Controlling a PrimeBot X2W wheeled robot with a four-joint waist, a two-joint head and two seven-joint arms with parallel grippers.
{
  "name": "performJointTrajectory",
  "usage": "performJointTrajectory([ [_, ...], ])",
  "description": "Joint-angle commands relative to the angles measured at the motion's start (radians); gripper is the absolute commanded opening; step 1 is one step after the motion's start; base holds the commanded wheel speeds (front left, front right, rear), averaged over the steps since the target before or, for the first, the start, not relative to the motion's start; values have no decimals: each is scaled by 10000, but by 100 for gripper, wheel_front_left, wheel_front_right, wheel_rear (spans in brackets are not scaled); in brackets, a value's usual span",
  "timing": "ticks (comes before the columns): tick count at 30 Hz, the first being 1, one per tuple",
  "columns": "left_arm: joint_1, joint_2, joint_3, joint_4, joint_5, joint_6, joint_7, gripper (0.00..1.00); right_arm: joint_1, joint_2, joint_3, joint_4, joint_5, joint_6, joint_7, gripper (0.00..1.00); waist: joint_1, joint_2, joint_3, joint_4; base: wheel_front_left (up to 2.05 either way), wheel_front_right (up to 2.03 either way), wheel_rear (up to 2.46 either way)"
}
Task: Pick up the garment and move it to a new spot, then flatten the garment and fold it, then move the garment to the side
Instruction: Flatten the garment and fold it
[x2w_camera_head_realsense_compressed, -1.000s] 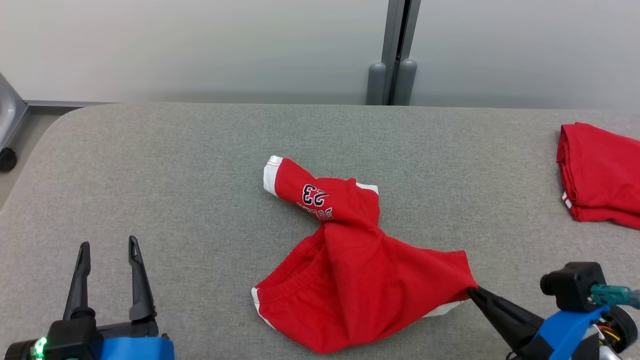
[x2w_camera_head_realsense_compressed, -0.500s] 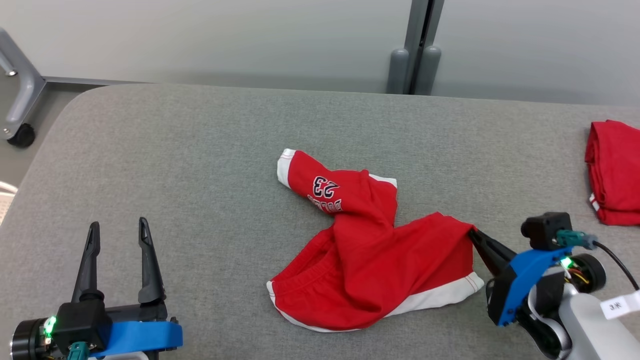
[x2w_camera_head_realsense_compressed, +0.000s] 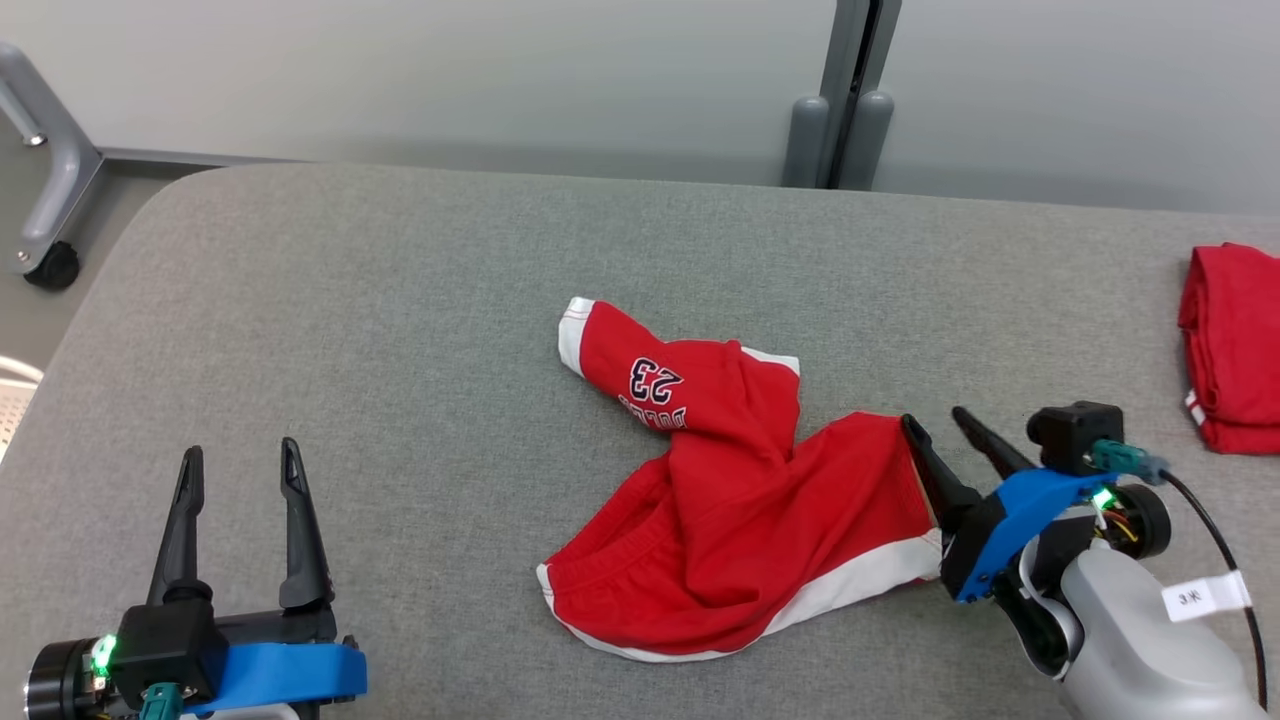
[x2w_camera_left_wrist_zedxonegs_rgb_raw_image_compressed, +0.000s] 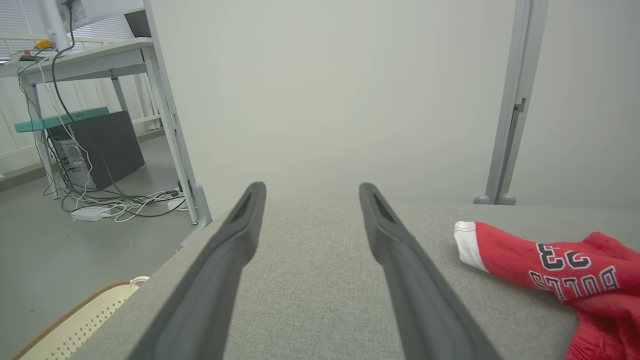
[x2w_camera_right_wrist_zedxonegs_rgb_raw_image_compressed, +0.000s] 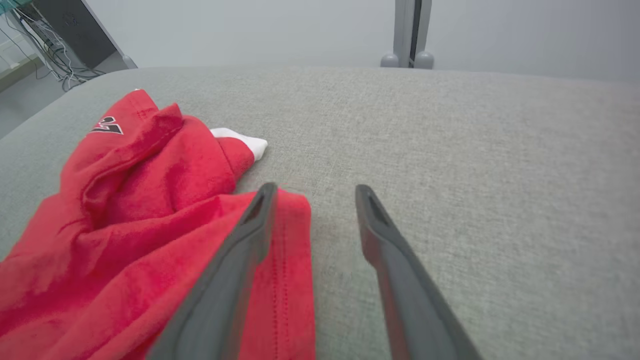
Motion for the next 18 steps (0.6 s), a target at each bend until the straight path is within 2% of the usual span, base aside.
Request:
performJointTrajectory([
  [1,-107,37,46,10,24,29,-44,100,-86,-56,33,38,153,3,-191,100,-1,-2,-72,-67,0,0,0],
  [5,65,119,120,14,39,33,-44,100,294,-255,-86,-122,697,1,-880,100,-1,-2,-297,-285,0,0,0],
  [10,288,198,201,-53,40,54,-44,100,972,-622,-772,-1105,847,1,-1180,100,-1,-2,-525,-624,0,0,0],
  [13,449,208,223,-94,45,70,-43,100,1602,-665,-1768,-2274,498,3,-1193,100,-1,-2,-611,-808,0,0,0],
  [18,614,263,247,-106,67,68,-43,100,3053,-226,-3229,-4388,-648,3,-1193,100,-1,-2,-768,-985,0,0,0],
])
